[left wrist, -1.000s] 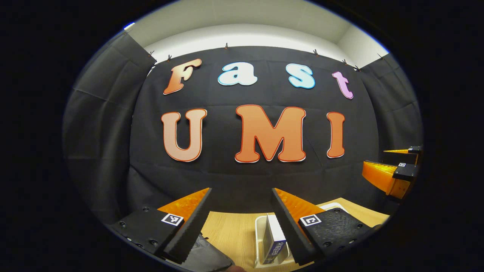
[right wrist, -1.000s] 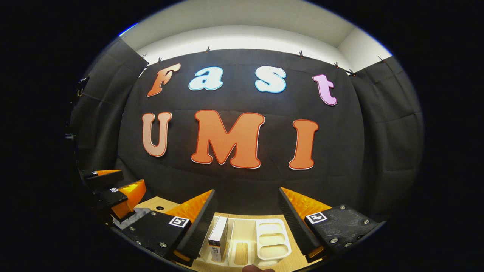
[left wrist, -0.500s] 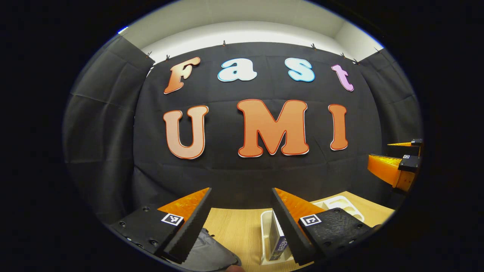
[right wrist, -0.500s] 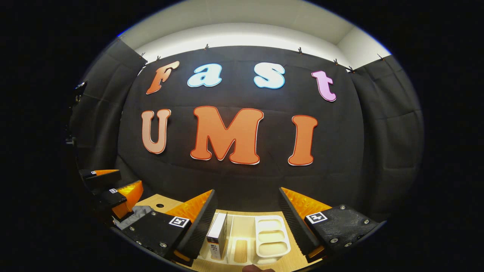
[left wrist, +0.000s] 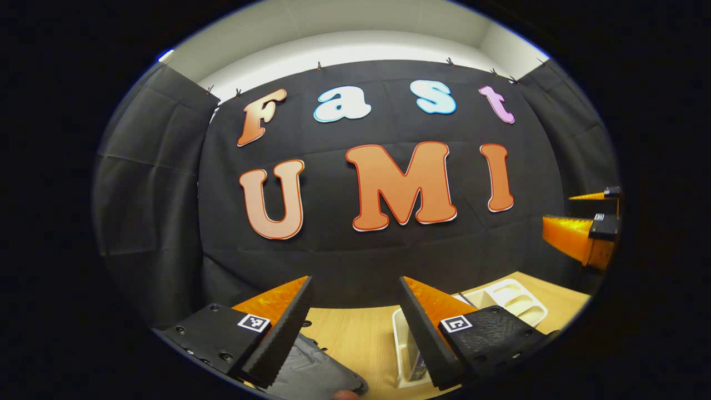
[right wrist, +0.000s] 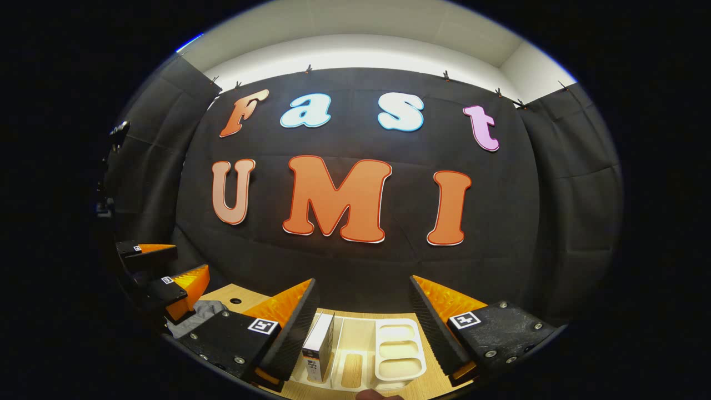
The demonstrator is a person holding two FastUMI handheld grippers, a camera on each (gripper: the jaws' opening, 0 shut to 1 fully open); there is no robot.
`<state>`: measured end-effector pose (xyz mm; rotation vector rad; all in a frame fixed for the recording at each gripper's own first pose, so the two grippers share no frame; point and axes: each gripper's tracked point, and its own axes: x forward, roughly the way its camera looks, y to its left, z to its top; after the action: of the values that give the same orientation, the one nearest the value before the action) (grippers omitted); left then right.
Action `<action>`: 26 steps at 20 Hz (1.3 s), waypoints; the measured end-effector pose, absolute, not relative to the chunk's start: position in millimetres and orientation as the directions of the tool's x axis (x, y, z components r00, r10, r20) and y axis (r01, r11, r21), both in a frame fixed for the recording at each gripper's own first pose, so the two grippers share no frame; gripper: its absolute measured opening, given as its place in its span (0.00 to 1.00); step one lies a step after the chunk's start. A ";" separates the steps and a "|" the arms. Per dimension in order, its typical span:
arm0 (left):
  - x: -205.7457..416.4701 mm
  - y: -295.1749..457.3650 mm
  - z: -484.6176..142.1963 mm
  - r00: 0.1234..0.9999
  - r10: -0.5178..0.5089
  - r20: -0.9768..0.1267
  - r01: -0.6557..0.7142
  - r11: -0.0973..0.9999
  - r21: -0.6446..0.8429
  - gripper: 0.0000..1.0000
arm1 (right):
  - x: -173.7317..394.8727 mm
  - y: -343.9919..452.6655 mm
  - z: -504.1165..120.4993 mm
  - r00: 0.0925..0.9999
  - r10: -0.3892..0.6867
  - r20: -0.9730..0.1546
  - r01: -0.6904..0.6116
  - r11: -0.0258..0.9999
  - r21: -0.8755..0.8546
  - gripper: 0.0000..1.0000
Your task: Open the schoolbag, grab two books from the bookshelf and put them into the schoolbag.
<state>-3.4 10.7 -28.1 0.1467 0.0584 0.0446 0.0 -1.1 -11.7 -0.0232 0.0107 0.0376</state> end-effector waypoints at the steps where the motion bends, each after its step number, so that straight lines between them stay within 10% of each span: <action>1: -4.6 14.4 -36.7 0.996 0.059 -0.069 -0.046 0.983 0.179 0.94 | -0.3 -2.7 -12.8 0.999 0.039 -0.011 -0.040 0.999 -0.026 0.95; 26: -96.5 106.8 -314.9 0.794 0.368 -0.484 0.162 0.639 0.752 0.96 | 3.1 -51.3 -30.3 0.998 0.070 -0.001 -0.070 0.994 -0.083 0.95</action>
<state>-96.5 106.8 -314.9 0.8862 0.6644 0.1279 3.1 -51.3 -30.3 -0.0830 -0.0022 0.0704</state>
